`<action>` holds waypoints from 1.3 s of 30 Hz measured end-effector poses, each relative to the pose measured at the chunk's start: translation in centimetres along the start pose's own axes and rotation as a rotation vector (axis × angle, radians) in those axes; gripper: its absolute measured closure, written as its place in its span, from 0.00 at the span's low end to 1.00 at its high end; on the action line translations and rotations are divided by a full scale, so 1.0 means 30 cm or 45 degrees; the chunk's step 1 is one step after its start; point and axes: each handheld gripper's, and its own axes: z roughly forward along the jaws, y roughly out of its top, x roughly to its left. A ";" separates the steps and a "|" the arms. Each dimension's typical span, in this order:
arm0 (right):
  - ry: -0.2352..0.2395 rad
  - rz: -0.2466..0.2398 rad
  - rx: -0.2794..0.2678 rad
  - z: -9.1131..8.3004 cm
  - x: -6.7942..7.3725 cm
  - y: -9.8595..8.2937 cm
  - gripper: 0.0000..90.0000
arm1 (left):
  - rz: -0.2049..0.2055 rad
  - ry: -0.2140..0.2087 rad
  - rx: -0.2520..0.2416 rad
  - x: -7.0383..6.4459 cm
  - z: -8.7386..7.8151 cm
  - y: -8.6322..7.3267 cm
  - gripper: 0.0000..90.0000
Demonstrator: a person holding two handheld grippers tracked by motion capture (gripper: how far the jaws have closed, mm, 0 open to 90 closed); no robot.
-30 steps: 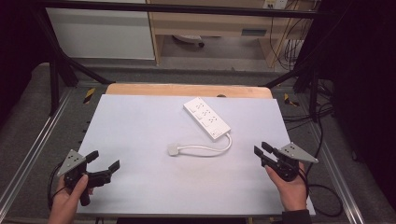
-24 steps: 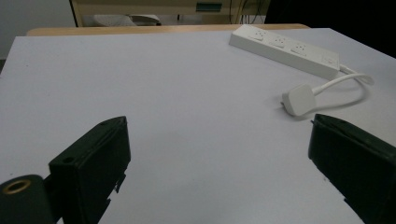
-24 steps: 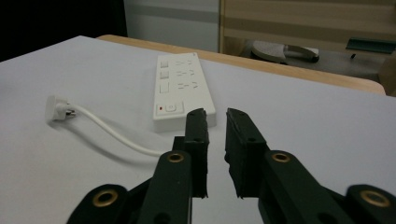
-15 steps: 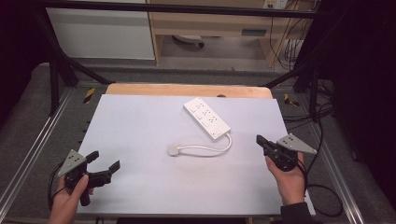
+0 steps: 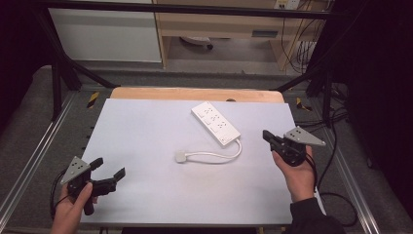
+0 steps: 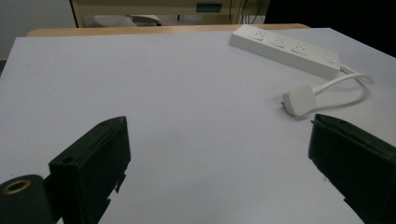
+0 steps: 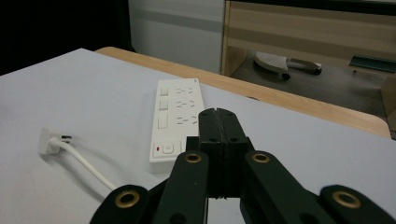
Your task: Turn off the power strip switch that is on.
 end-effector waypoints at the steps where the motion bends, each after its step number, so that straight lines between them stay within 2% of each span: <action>1: 0.006 0.000 0.007 0.009 -0.003 0.007 1.00 | -0.002 -0.002 -0.001 0.000 0.001 0.000 0.06; 16: 0.005 -0.009 0.015 0.072 -0.028 0.061 1.00 | 0.005 -0.005 0.015 -0.002 0.006 -0.004 0.06; 27: 0.012 -0.015 0.015 0.129 -0.028 0.099 1.00 | 0.013 -0.008 0.022 -0.005 0.008 -0.004 0.06; 39: 0.045 -0.035 0.033 0.190 -0.014 0.138 1.00 | 0.022 -0.010 0.027 -0.007 0.010 -0.005 0.06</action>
